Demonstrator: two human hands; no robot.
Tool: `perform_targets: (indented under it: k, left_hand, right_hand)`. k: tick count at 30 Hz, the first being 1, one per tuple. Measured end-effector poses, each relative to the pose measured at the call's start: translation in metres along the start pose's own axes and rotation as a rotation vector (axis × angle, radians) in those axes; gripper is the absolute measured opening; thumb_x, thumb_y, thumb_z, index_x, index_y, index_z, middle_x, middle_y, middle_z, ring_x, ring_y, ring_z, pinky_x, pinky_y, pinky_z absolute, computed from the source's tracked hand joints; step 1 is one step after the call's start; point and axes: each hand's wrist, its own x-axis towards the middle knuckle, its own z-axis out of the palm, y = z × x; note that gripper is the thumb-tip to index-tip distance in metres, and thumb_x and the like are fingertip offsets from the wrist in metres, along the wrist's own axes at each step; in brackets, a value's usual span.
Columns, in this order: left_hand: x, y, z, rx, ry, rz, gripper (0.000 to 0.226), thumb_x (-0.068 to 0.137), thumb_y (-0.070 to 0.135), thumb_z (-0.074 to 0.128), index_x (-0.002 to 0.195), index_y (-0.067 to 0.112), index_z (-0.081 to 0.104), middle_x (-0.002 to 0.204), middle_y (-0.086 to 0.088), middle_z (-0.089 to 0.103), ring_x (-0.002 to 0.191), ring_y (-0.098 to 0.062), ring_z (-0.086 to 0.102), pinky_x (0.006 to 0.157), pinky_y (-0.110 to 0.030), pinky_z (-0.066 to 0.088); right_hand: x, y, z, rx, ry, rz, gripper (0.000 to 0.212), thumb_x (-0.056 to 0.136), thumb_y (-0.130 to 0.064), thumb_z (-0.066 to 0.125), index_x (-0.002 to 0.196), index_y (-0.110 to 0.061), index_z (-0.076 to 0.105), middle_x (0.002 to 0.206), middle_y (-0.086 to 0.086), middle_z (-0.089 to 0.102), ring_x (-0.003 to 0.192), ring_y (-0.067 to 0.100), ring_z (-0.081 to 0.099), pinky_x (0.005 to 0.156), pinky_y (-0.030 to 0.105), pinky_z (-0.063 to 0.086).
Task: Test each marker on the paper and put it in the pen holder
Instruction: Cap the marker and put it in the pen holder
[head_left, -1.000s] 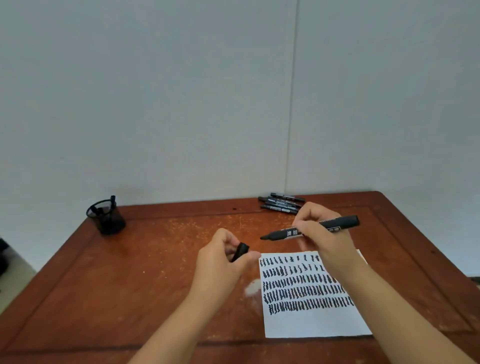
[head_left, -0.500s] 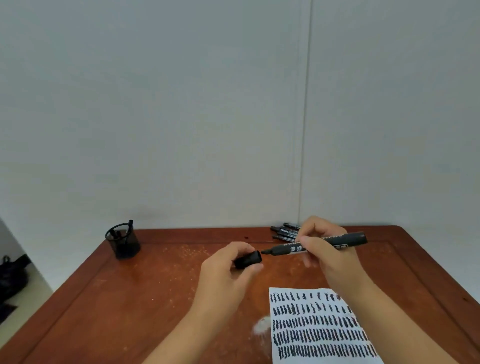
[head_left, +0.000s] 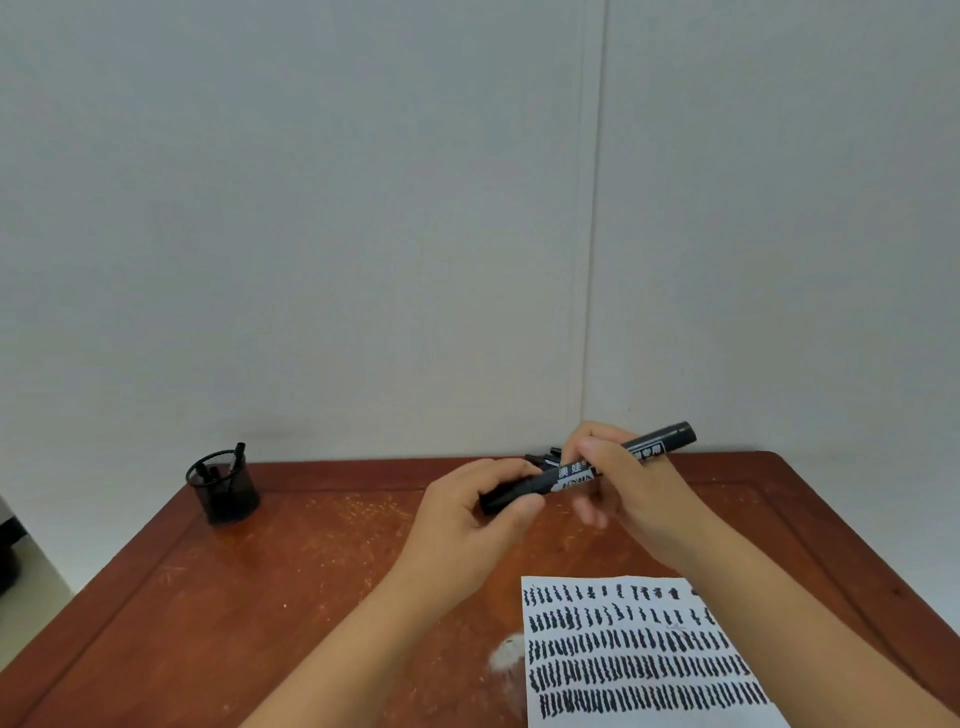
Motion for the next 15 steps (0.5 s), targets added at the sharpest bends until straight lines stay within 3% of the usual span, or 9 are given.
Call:
perform_targets:
  k: [3,5,6,8,10,11,13,15]
  left_hand:
    - [0.006,0.001,-0.002,-0.124,0.049,-0.094,0.017,0.079,0.012,0.065,0.088,0.026,0.068,0.052,0.013,0.061,0.046,0.004,0.05,0.051,-0.012,0.043]
    - [0.009,0.0,-0.006,-0.124,0.078,-0.13,0.025,0.081,-0.003,0.06,0.086,0.022,0.063,0.045,0.01,0.059,0.042,0.003,0.05,0.05,-0.01,0.042]
    - [0.009,-0.001,-0.009,-0.107,0.073,-0.138,0.026,0.081,-0.004,0.058,0.085,0.022,0.062,0.044,0.01,0.058,0.042,0.002,0.05,0.051,-0.01,0.042]
    - [0.01,-0.003,-0.016,-0.048,0.019,-0.147,0.026,0.082,-0.001,0.058,0.084,0.024,0.062,0.046,0.01,0.059,0.045,0.001,0.052,0.052,-0.01,0.042]
    - [0.01,-0.004,-0.023,0.03,-0.065,-0.157,0.029,0.082,0.003,0.06,0.082,0.031,0.061,0.051,0.011,0.063,0.05,-0.002,0.059,0.055,-0.013,0.047]
    - [0.009,-0.003,-0.027,0.061,-0.109,-0.167,0.03,0.083,0.005,0.06,0.083,0.035,0.061,0.054,0.011,0.065,0.053,-0.003,0.062,0.057,-0.015,0.05]
    - [0.01,0.001,-0.034,0.108,-0.219,-0.177,0.029,0.086,0.01,0.057,0.087,0.038,0.057,0.058,0.01,0.067,0.055,-0.006,0.064,0.057,-0.017,0.052]
    - [0.013,0.006,-0.04,0.217,-0.321,-0.162,0.021,0.09,0.017,0.051,0.084,0.036,0.056,0.057,0.007,0.064,0.052,-0.002,0.061,0.054,-0.015,0.049]
  right_hand:
    - [0.002,-0.004,-0.012,0.097,0.022,-0.011,0.021,0.058,-0.039,0.058,0.062,-0.019,0.061,0.051,-0.003,0.059,0.049,0.009,0.051,0.052,0.017,0.046]
    - [0.002,-0.012,-0.023,0.172,0.092,-0.006,0.013,0.055,-0.029,0.063,0.064,-0.02,0.065,0.057,-0.003,0.062,0.053,0.011,0.055,0.055,0.021,0.051]
    - [0.0,-0.016,-0.028,0.089,0.123,-0.013,0.008,0.057,-0.023,0.067,0.064,-0.021,0.066,0.057,-0.002,0.062,0.052,0.011,0.056,0.056,0.02,0.051]
    - [-0.004,-0.024,-0.034,-0.27,0.119,-0.026,0.012,0.065,-0.015,0.073,0.063,-0.026,0.066,0.056,-0.006,0.063,0.053,0.004,0.055,0.057,0.016,0.048]
    - [-0.005,-0.033,-0.035,-0.726,-0.002,-0.063,0.016,0.076,-0.019,0.068,0.07,-0.032,0.063,0.066,-0.011,0.063,0.062,-0.002,0.054,0.061,0.012,0.042]
    - [-0.004,-0.036,-0.034,-0.929,-0.095,-0.093,0.007,0.082,-0.023,0.062,0.08,-0.03,0.063,0.075,-0.011,0.064,0.07,-0.001,0.054,0.065,0.014,0.04]
    - [-0.003,-0.038,-0.028,-1.278,-0.246,-0.208,0.02,0.089,-0.03,0.05,0.101,-0.019,0.061,0.09,-0.002,0.063,0.085,0.01,0.054,0.073,0.022,0.039]
    - [0.001,-0.034,-0.02,-1.462,-0.282,-0.404,0.03,0.09,-0.034,0.043,0.097,-0.012,0.062,0.082,0.003,0.064,0.077,0.018,0.057,0.066,0.027,0.043]
